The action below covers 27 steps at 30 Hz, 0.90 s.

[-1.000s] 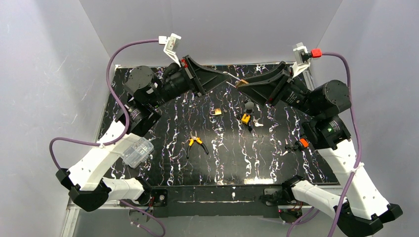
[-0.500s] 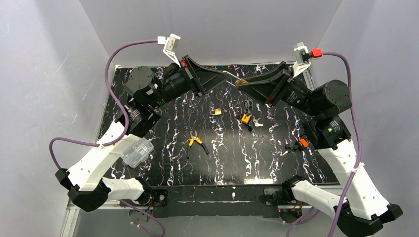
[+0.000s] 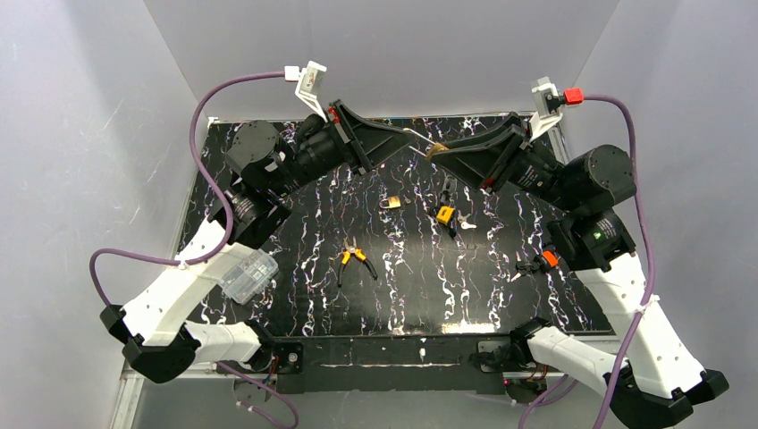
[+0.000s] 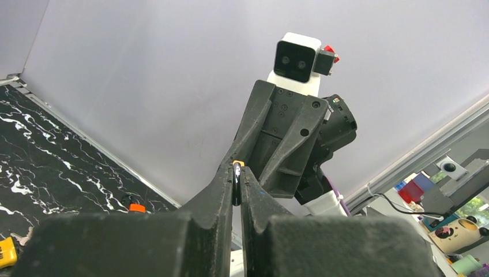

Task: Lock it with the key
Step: Lock the lock.

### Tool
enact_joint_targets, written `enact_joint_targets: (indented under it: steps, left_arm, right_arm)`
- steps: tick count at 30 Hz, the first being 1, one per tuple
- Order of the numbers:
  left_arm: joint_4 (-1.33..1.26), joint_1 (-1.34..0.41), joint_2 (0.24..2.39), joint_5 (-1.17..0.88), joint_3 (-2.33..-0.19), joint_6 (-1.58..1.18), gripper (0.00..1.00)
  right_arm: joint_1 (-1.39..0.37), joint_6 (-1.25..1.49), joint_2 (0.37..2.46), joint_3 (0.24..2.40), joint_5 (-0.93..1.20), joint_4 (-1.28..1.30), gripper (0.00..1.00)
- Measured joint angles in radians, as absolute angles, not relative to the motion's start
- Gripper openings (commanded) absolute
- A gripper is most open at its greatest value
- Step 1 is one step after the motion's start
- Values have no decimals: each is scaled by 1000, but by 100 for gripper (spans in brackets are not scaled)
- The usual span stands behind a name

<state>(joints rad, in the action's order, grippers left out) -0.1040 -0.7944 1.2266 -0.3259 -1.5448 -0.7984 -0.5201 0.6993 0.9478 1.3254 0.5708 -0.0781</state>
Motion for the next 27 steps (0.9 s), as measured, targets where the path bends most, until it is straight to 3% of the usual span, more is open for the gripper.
enact_joint_targets:
  steps: [3, 8, 11, 14, 18, 23, 27]
  left_arm:
    - [-103, -794, 1225, -326, -1545, -796, 0]
    - [-98, -795, 1220, -323, -1545, -793, 0]
    - [-95, -795, 1217, -325, -1545, -794, 1]
    - [-61, -796, 1211, -331, -1550, -774, 22]
    - [54, -796, 1187, -330, -1553, -686, 39]
    - [180, -795, 1131, -350, -1552, -584, 47]
    - [268, -795, 1090, -380, -1556, -506, 48]
  right_arm:
    - [-520, 699, 948, 1323, 569, -78, 29]
    - [-519, 696, 942, 1312, 572, -77, 1]
    - [-520, 695, 937, 1312, 581, -74, 1]
    - [-521, 693, 934, 1312, 592, -61, 1]
    - [-522, 696, 936, 1312, 614, -38, 1]
    - [-522, 709, 949, 1313, 690, -31, 1]
    - [-522, 731, 975, 1313, 784, -29, 1]
